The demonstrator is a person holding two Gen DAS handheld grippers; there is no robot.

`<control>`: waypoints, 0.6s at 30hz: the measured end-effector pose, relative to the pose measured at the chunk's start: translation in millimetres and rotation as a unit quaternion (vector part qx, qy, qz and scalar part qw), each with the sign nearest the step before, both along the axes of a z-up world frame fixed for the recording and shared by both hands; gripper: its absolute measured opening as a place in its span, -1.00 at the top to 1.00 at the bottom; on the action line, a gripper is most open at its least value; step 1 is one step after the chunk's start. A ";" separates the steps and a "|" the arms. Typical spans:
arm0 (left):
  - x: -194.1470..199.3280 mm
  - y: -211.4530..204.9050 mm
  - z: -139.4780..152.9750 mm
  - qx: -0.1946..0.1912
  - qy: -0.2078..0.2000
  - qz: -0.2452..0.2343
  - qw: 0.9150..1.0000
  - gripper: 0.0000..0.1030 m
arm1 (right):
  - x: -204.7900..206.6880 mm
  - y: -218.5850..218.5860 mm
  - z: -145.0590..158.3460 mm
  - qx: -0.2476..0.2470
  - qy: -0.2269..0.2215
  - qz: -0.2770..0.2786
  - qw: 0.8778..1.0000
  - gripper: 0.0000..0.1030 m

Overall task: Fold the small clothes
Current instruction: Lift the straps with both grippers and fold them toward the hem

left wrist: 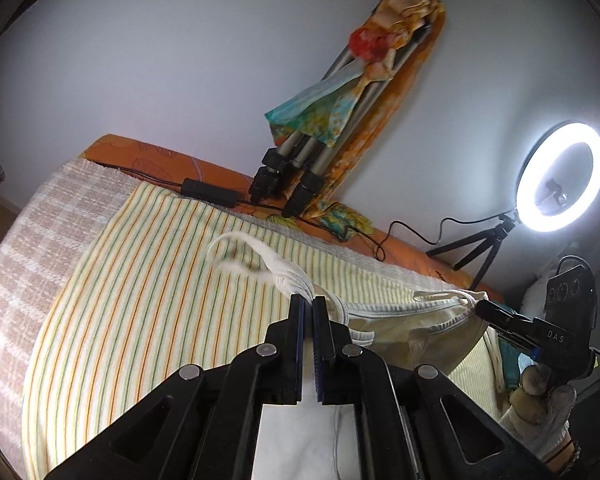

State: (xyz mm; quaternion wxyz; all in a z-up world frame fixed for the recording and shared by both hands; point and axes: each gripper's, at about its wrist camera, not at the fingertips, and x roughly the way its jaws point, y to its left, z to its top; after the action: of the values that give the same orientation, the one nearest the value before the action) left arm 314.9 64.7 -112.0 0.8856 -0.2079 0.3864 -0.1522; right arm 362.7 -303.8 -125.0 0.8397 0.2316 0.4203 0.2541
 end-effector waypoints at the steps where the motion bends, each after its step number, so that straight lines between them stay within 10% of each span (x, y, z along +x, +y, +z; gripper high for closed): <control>1: -7.3 0.4 3.8 0.001 -0.003 -0.001 1.000 0.99 | -7.1 -0.1 5.0 0.000 -0.003 0.001 1.000 0.87; 18: -165.7 -9.9 4.4 0.021 0.007 -0.018 1.000 0.99 | -170.8 20.1 37.3 -0.031 -0.027 0.027 0.999 0.87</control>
State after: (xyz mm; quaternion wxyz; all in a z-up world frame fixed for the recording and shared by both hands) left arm 149.2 54.7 -107.6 0.8843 -0.1830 0.3991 -0.1585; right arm 191.9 -283.7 -87.7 0.8502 0.1872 0.4111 0.2703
